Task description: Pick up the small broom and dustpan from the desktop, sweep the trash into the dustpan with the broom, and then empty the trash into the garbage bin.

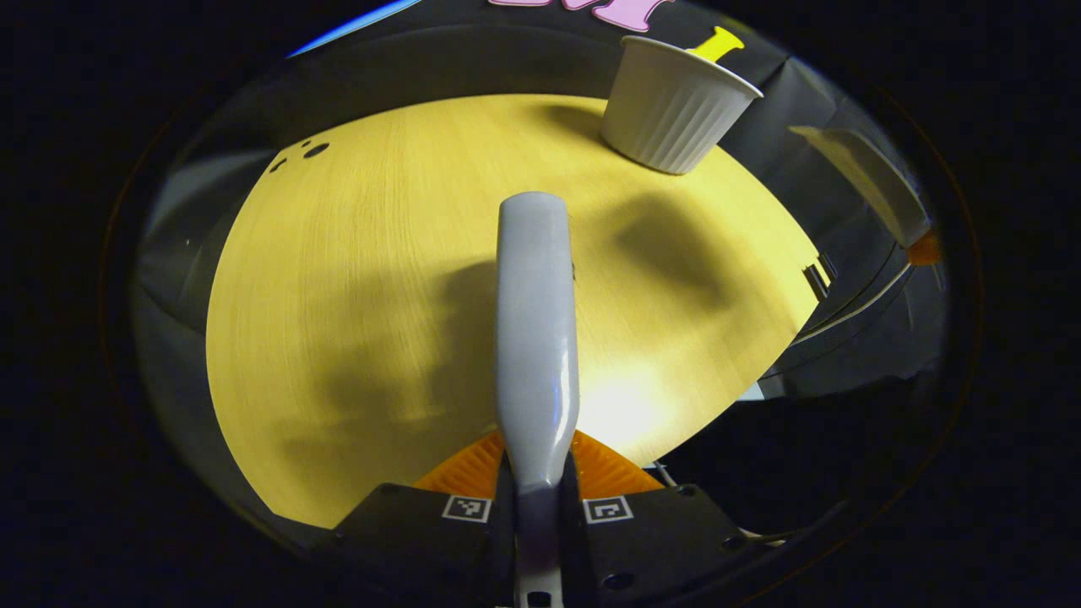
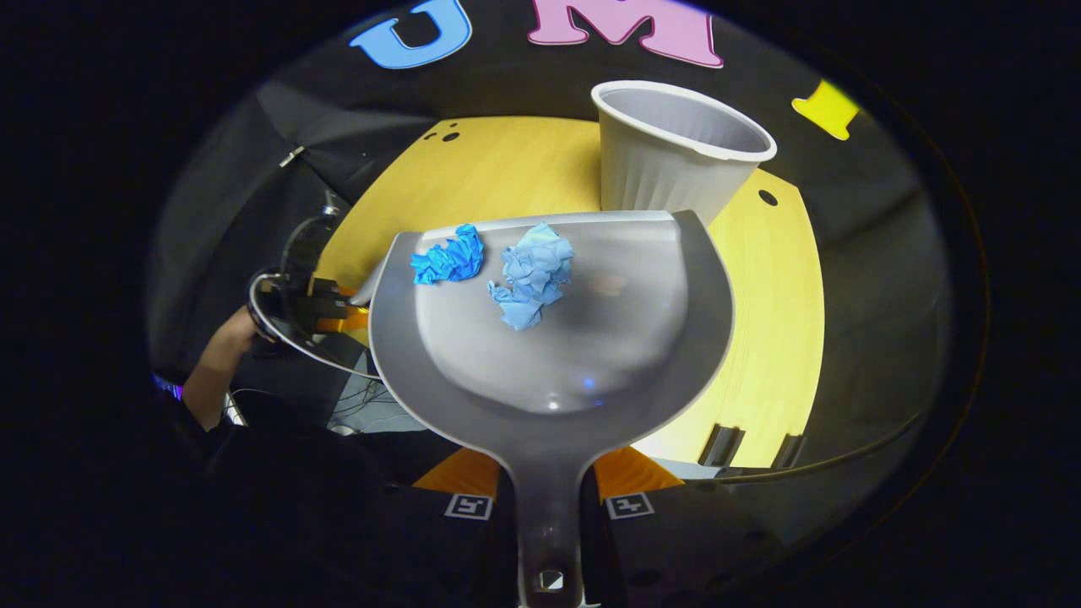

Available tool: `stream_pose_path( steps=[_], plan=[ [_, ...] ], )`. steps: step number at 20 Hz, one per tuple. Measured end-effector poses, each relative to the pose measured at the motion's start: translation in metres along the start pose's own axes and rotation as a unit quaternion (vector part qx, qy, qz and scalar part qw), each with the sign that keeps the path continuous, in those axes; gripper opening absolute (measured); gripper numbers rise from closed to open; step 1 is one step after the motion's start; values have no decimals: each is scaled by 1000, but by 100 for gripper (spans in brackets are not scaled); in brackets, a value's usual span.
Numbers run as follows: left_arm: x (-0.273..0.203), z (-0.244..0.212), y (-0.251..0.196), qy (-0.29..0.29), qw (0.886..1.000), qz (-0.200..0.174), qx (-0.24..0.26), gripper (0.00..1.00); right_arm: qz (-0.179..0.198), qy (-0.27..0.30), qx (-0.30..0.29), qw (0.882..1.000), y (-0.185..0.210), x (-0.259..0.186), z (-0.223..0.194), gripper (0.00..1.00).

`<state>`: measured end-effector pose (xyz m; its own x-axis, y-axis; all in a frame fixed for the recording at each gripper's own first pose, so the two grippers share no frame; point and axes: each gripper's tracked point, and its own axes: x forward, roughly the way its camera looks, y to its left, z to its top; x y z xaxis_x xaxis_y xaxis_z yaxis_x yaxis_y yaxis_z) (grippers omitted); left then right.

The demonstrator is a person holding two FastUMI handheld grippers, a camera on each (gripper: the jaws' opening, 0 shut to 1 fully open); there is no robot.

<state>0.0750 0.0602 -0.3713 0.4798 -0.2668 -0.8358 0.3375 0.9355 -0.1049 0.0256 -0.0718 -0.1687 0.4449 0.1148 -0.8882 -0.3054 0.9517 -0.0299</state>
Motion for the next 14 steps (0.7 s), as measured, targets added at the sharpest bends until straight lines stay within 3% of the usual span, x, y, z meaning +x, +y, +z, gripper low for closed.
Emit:
stream_pose_path(
  steps=[3,5,8,11,14],
  plan=[
    [-6,-12,-11,10,1000,19,-13,25,41,-14,14,999,-6,-4,2,33],
    [-6,-11,-13,12,999,31,-28,25,44,-20,3,999,-16,-9,4,34],
    [-5,2,-29,5,997,31,-66,22,34,-34,-19,999,-30,-13,17,33],
    [0,16,-45,-2,995,33,-93,26,27,-53,-14,998,-52,-20,38,33],
    [-1,29,-56,-7,994,36,-104,26,-13,-74,-18,997,-92,-24,63,34]
  ],
)
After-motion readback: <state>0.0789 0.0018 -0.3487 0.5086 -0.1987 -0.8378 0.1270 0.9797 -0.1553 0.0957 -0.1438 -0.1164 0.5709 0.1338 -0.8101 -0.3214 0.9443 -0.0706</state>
